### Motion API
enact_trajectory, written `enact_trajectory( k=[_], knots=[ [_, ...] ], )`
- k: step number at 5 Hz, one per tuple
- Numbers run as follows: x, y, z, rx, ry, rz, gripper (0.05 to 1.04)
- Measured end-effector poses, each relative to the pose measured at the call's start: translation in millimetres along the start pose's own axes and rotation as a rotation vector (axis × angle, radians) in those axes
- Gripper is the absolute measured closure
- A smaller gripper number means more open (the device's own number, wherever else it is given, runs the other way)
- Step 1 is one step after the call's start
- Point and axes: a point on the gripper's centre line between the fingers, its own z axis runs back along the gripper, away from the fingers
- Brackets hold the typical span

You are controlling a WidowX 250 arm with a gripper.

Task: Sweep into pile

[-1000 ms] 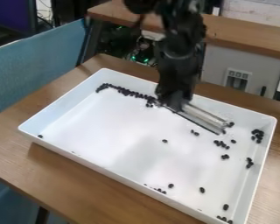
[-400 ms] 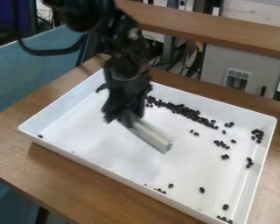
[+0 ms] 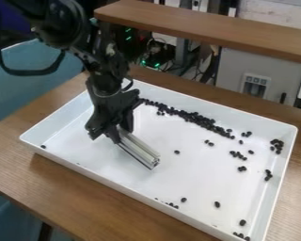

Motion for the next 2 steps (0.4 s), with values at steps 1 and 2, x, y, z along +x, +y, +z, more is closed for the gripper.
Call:
enact_trajectory(
  k=[1,2],
  knots=[
    [-4.2,-2.0,-0.7,-0.034,0.073,-0.03,0.341],
    [-5.5,-7.4,4.5,-0.018,0.108,-0.024,0.095]
  ],
)
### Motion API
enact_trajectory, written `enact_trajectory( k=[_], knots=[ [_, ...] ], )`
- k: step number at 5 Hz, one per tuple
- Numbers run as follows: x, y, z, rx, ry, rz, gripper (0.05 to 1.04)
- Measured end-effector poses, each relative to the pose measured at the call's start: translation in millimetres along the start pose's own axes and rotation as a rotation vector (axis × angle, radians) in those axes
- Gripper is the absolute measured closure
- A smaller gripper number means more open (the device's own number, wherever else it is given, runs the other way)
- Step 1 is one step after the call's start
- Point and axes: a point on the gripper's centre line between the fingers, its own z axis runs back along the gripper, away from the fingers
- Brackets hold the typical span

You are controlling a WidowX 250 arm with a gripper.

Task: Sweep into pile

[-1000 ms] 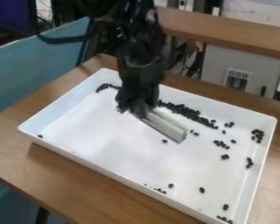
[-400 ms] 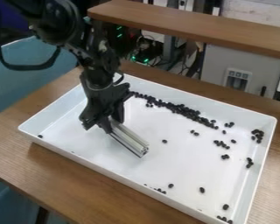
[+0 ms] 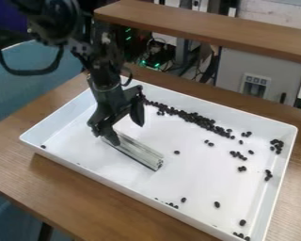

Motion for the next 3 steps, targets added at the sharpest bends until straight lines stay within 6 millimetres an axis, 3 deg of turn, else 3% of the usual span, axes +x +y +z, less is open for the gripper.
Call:
enact_trajectory(
  k=[1,2,3],
  knots=[
    [8,-20,8,0.061,0.102,-0.033,0.079],
    [35,-47,12,0.157,0.135,-0.233,0.083],
    [43,-72,17,0.256,0.094,-0.519,0.083]
  ],
)
